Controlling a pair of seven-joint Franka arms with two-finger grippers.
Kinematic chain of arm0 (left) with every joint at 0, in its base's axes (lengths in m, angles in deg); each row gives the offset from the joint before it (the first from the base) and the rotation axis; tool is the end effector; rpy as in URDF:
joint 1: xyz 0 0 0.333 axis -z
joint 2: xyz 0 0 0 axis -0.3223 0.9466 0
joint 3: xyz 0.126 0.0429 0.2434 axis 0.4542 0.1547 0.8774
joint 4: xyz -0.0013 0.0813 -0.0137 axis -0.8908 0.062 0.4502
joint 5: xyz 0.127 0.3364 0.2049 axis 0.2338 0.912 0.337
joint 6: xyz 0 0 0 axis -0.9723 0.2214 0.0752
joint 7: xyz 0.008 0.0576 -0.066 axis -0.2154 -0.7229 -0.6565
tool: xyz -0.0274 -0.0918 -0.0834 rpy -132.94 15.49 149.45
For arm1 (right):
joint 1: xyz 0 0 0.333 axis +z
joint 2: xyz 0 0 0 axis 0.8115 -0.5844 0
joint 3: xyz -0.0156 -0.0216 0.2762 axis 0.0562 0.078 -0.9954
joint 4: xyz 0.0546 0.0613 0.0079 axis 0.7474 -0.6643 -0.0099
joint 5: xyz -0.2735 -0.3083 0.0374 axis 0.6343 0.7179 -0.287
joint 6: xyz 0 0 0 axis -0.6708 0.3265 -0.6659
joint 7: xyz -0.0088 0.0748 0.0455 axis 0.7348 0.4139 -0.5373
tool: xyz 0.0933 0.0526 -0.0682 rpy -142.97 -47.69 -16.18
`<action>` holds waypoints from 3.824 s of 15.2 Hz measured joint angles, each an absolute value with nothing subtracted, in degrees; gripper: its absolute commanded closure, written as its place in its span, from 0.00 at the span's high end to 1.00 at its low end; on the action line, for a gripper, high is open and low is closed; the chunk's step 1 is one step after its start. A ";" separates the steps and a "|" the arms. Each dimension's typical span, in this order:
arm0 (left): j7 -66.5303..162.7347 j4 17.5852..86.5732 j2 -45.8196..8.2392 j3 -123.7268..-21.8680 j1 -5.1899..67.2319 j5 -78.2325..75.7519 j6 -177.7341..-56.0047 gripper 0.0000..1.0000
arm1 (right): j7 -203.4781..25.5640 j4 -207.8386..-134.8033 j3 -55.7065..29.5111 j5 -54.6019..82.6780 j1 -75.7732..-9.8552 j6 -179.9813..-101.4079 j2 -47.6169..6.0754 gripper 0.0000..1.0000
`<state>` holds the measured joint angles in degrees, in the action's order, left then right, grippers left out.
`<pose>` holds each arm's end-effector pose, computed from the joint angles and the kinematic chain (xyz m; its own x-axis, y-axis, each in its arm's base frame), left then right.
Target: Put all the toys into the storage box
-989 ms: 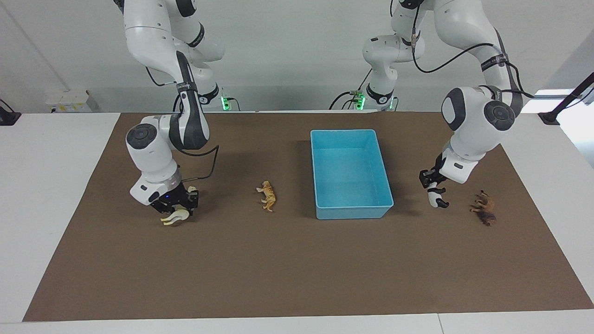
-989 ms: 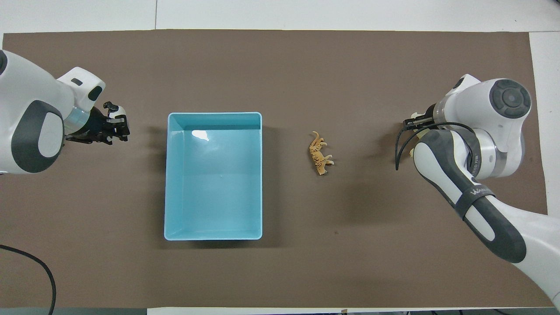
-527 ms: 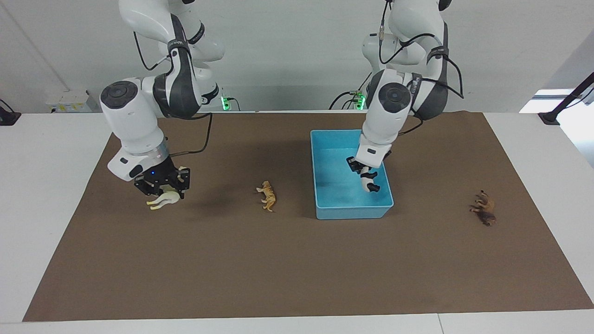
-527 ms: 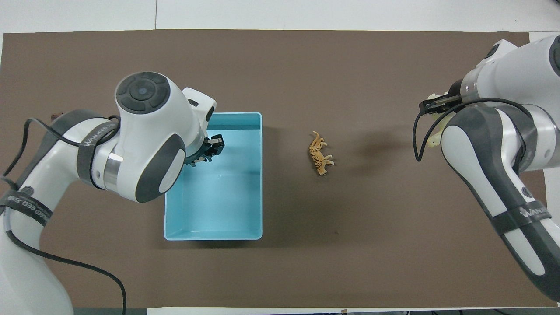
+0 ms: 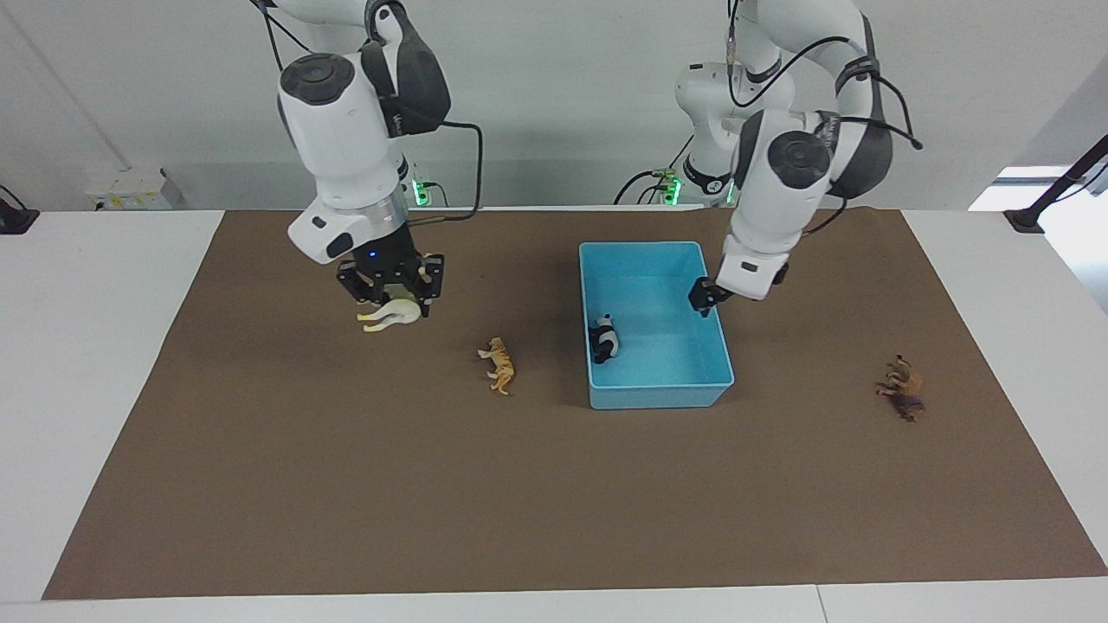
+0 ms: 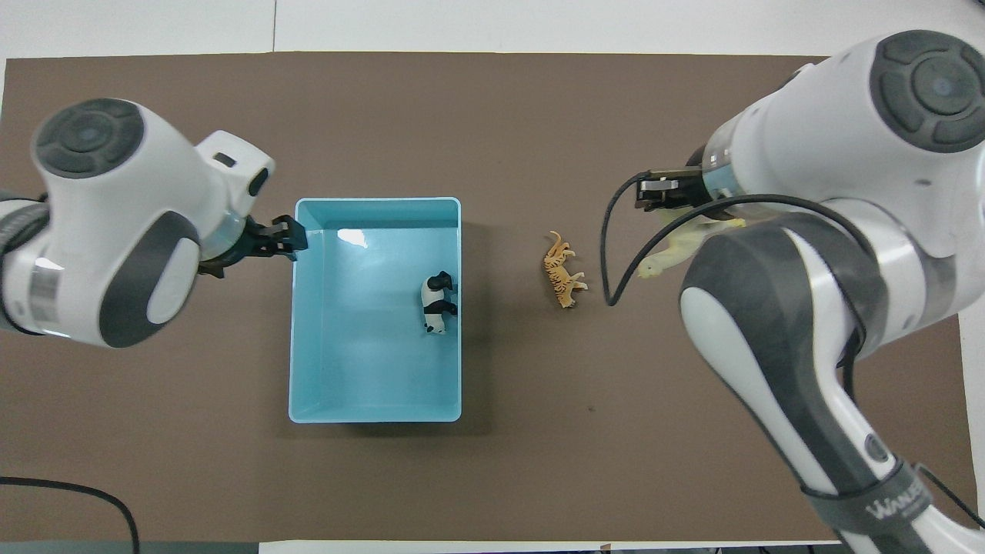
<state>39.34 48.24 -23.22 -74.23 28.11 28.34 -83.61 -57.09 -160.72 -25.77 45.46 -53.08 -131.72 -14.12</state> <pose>0.5767 -0.1327 0.3996 0.9848 0.1610 -0.0659 0.1540 -0.9831 -0.0994 0.5995 0.2184 0.4847 0.9933 -0.0552 0.1012 -0.0467 -0.9953 -0.0847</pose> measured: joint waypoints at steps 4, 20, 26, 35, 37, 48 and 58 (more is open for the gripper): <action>53.38 49.66 -23.21 -73.84 14.23 28.73 -91.53 1.00 | -40.81 -160.61 -30.16 44.81 -43.51 -139.46 -15.64 0.00; 63.81 47.89 -1.39 -74.10 1.48 33.81 -127.66 1.00 | -11.69 -144.77 -29.13 56.08 -27.72 -134.63 -33.61 1.00; 65.14 48.36 -0.79 -74.34 0.64 34.25 -127.66 0.32 | -37.99 -149.36 -28.53 57.36 -41.64 -135.53 -32.64 1.00; 59.13 41.67 -1.24 -75.06 3.28 34.26 -113.63 0.00 | -57.52 -176.84 -28.50 57.50 -50.16 -158.68 -26.74 1.00; 51.12 35.00 -1.92 -75.43 7.96 34.21 -101.98 0.00 | -57.85 -178.50 -28.51 57.50 -50.13 -160.78 -26.78 1.00; 7.09 39.42 -12.82 -76.40 36.96 29.48 -83.50 1.00 | -57.91 -184.49 -28.74 59.79 -49.28 -166.29 -27.17 0.01; 29.98 40.19 -27.71 -74.10 23.39 27.53 -75.64 1.00 | -53.90 -177.76 -28.88 59.73 -47.67 -157.11 -26.94 0.00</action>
